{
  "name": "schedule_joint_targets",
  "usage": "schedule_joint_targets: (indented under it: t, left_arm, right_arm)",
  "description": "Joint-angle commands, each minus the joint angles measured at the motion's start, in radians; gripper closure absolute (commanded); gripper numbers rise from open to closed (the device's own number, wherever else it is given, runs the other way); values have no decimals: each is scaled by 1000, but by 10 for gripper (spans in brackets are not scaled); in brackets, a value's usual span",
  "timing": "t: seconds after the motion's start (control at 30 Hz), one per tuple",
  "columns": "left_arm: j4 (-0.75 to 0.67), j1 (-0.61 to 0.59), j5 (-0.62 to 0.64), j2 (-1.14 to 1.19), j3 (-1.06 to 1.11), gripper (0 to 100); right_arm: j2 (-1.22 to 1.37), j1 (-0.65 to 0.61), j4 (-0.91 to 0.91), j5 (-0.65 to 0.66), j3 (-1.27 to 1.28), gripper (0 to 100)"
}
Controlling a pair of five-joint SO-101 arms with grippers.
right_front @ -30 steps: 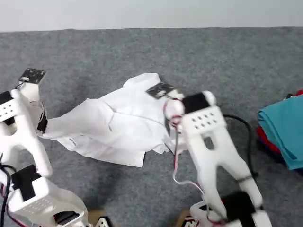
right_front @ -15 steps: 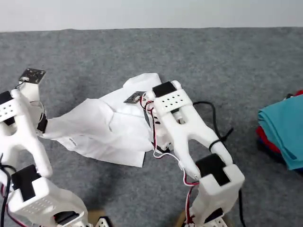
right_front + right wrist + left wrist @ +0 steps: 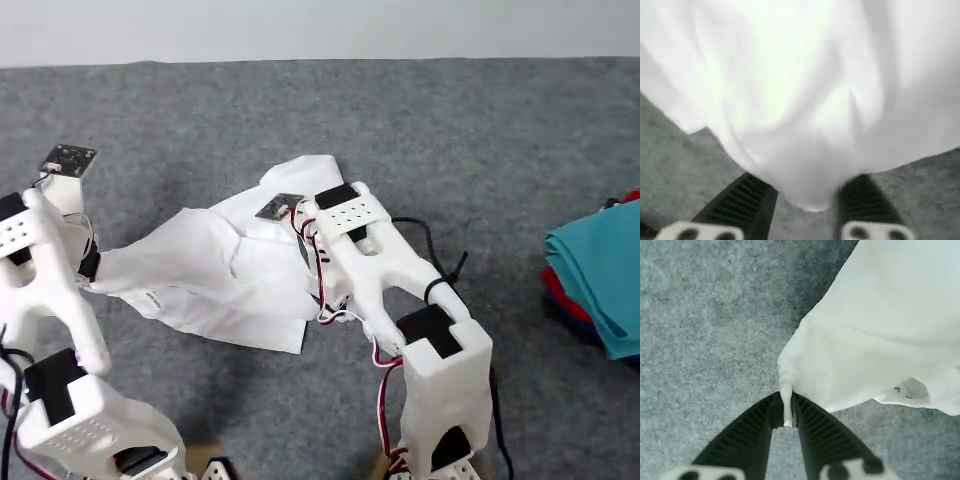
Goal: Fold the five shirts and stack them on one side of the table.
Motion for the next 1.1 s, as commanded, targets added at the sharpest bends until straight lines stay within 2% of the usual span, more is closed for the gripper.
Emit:
schedule_joint_targets:
  t: [0.0,0.17,0.3,0.63,0.83,1.07]
  left_arm:
    - [-6,-5,0,-52,-1,997]
    - [2,9,0,-63,-24,997]
    - [91,51,28,-63,-134,997]
    - [215,183,132,-63,-576,997]
    - [221,270,210,-63,-828,997]
    - [224,362,233,-63,-1099,997]
  right_arm:
    - [-19,58,-10,9,-75,983]
    - [-85,134,70,20,-213,989]
    - [-133,165,180,77,-381,989]
    - [-170,268,338,114,-855,989]
    - [-171,335,340,169,-1102,989]
    - [-173,432,341,180,-1370,989]
